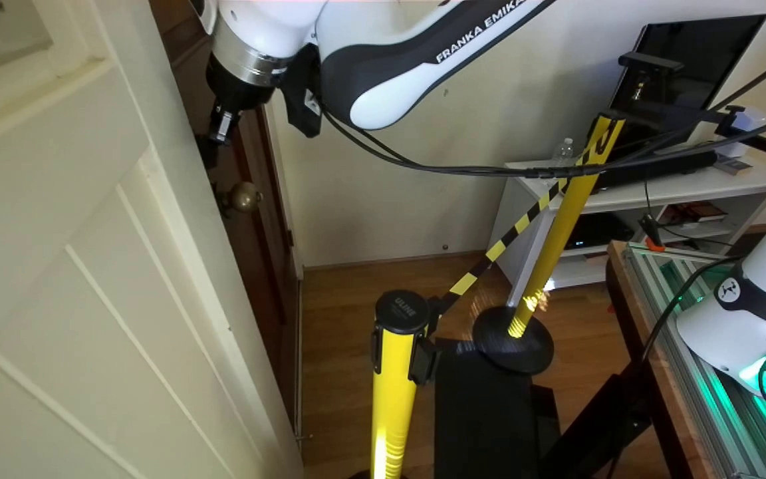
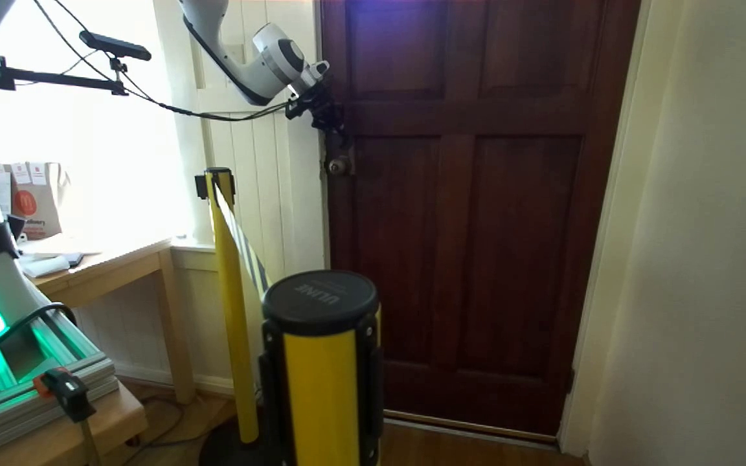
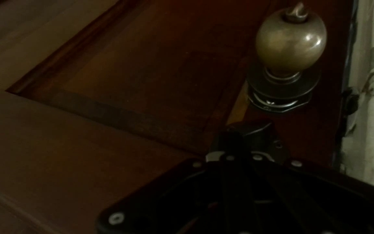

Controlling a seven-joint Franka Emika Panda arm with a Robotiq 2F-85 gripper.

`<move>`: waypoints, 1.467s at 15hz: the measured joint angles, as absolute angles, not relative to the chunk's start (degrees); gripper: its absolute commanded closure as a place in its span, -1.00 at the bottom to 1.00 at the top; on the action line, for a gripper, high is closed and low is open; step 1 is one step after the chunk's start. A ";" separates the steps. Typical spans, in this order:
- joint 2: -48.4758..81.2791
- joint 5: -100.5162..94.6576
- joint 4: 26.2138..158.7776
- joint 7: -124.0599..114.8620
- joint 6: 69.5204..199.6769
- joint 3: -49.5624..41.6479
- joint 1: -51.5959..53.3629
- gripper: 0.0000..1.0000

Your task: Unlock the lock on the door.

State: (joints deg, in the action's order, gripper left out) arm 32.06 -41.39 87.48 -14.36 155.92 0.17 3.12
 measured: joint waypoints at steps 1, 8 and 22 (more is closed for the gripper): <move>32.22 -40.04 87.26 -13.57 155.91 -0.15 3.30 1.00; 32.41 -32.42 86.65 -8.30 155.41 -1.49 4.28 1.00; 14.80 -5.21 117.19 23.57 151.47 10.73 -3.44 0.06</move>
